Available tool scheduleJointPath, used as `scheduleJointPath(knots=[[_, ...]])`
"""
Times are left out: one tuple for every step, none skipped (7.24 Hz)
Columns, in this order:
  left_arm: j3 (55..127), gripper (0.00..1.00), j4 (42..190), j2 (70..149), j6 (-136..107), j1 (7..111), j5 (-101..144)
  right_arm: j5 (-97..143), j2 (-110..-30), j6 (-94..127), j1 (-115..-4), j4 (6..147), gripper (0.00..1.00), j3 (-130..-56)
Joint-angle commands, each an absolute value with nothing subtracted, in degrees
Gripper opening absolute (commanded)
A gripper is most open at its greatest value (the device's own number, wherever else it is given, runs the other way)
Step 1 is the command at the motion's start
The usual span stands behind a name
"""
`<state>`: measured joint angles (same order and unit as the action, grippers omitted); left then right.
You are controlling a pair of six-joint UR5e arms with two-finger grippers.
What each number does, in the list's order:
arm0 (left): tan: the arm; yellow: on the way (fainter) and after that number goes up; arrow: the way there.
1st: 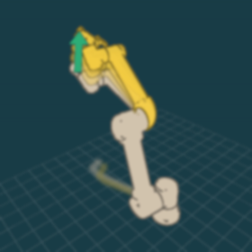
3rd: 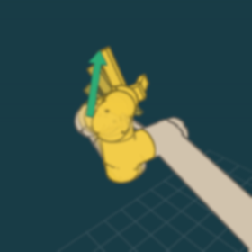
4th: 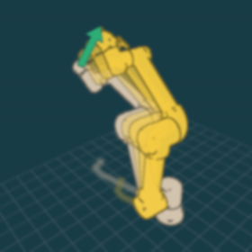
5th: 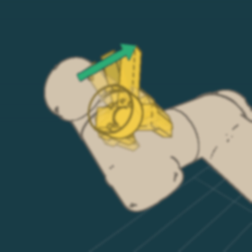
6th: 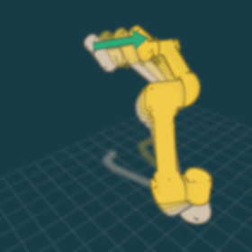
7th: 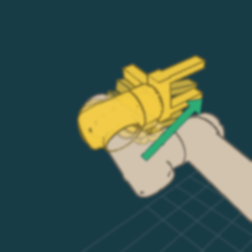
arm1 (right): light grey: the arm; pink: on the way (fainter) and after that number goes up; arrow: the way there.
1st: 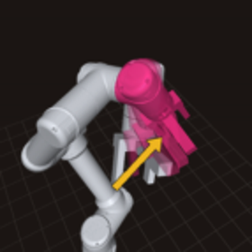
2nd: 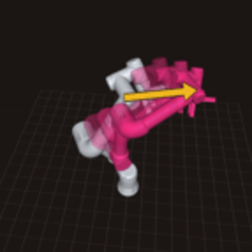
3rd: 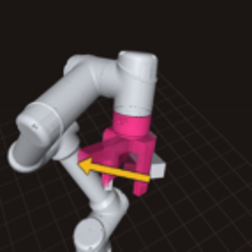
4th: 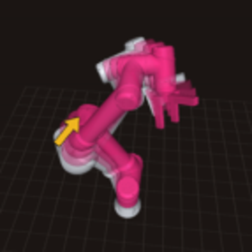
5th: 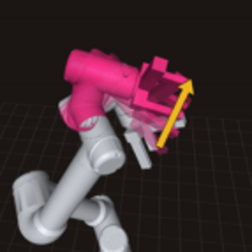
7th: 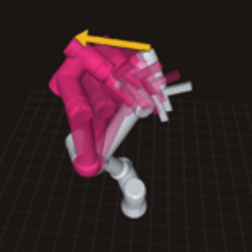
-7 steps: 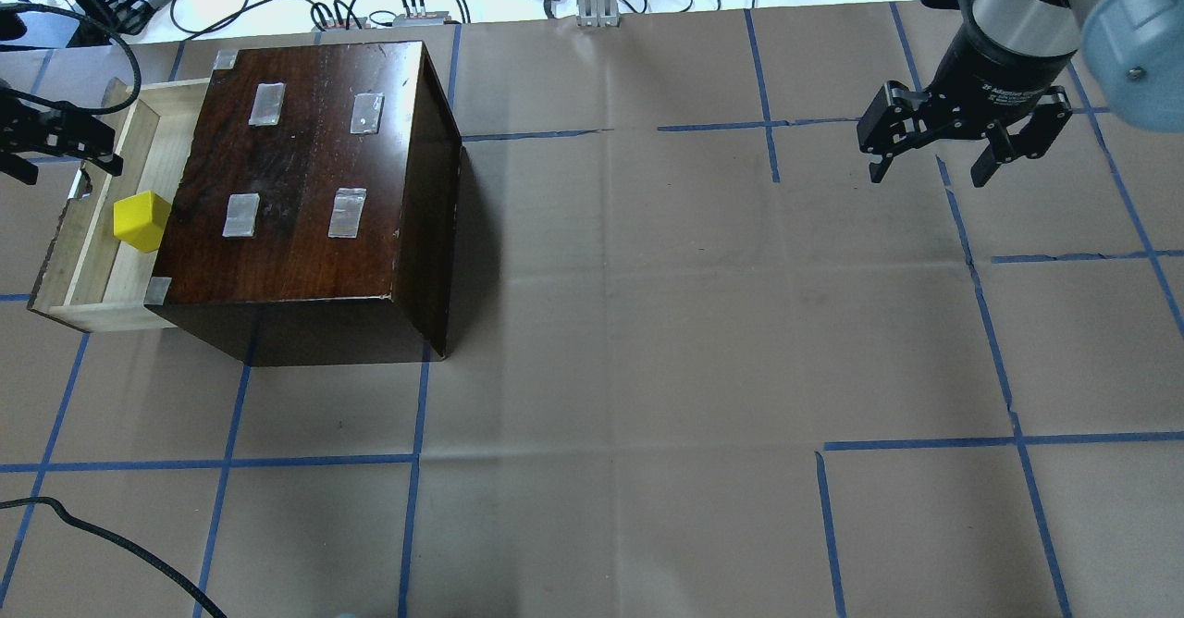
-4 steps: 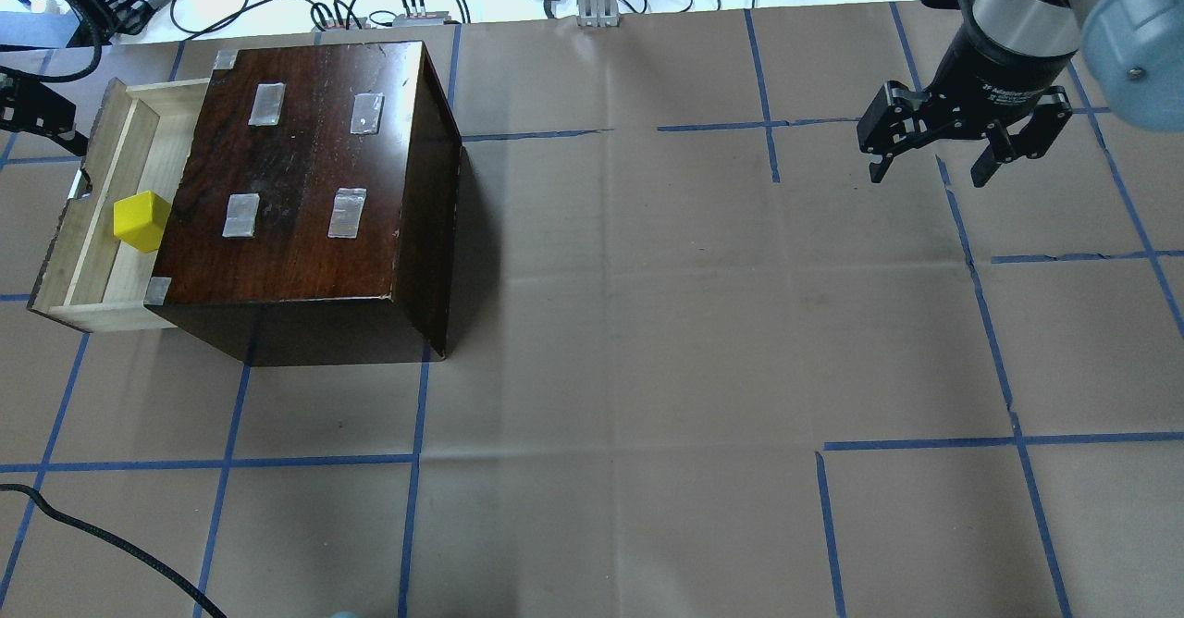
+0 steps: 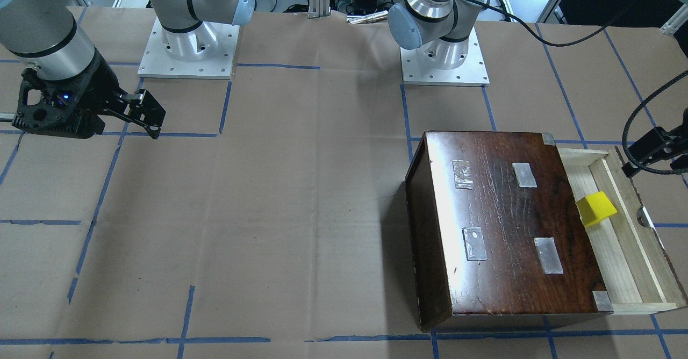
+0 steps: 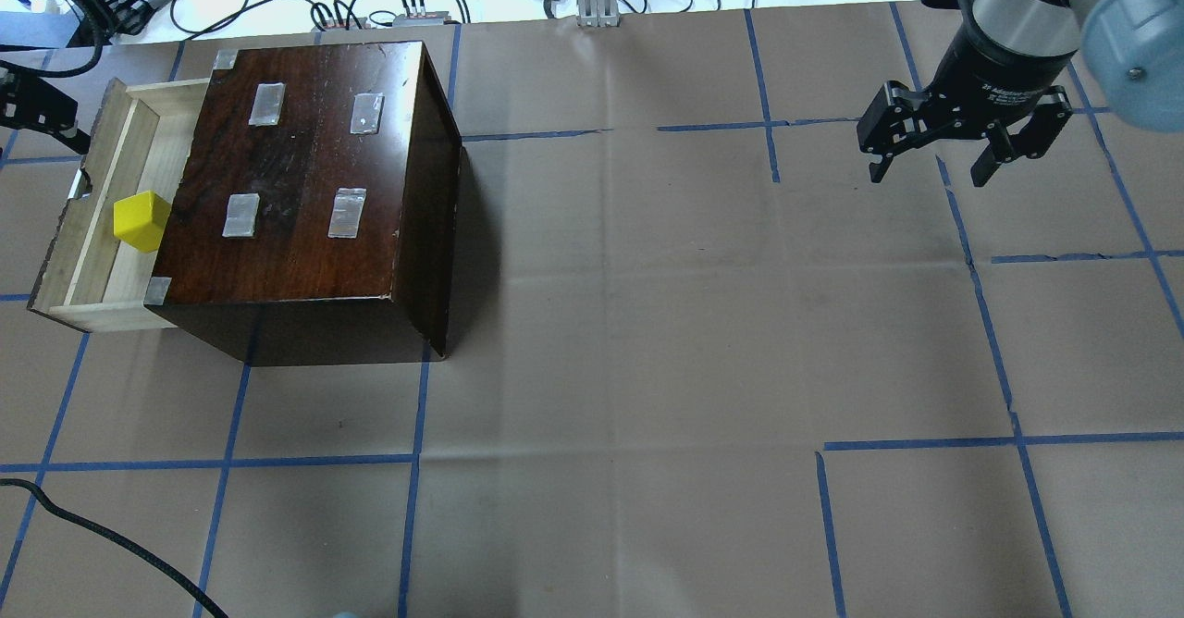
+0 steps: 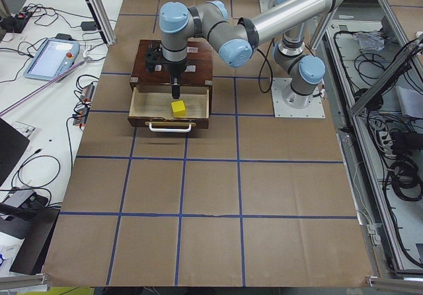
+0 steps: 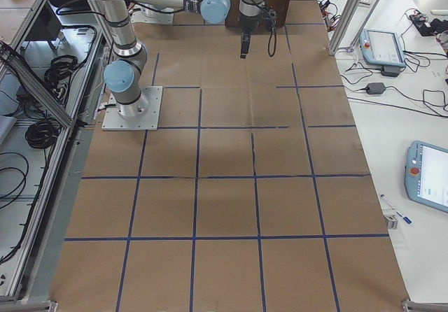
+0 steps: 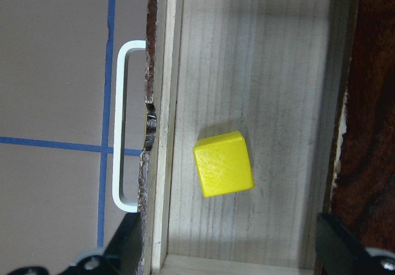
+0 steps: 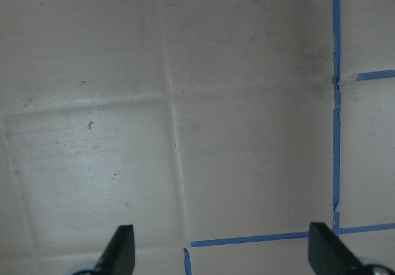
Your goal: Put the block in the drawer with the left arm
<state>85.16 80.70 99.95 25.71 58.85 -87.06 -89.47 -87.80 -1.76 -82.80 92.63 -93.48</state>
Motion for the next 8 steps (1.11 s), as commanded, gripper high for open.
scheduleJointPath(knots=[[85.78, 0.99, 81.91, 97.31, 18.59, 64.56, -87.36, -89.47, -87.8, -1.76, -82.79, 92.64, 1.0, -93.52], [85.87, 0.99, 83.13, 95.64, 14.98, 68.51, -87.54, -89.47, -87.8, -1.76, -82.79, 92.64, 1.0, -93.52], [85.96, 0.99, 84.8, 94.84, 12.16, 70.99, -87.54, -89.47, -87.8, -1.76, -82.79, 92.64, 1.0, -93.52], [85.96, 0.99, 86.99, 93.7, 9.34, 73.8, -87.37, -89.47, -87.8, -1.76, -82.79, 92.64, 1.0, -93.52], [85.96, 0.99, 87.97, 93.08, 5.75, 77.48, -87.19, -89.47, -87.8, -1.76, -82.79, 92.64, 1.0, -93.52], [85.96, 0.99, 88.59, 93.08, 1.01, 81.78, -87.1, -89.47, -87.8, -1.76, -82.79, 92.64, 1.0, -93.43], [86.13, 0.99, 88.85, 92.82, -1.9, 85.48, -87.01, -89.47, -87.8, -1.76, -82.79, 92.64, 1.0, -93.43], [86.48, 0.99, 89.03, 92.64, -3.5, 88.39, -86.92, -89.47, -87.8, -1.76, -82.79, 92.64, 1.0, -93.43]])
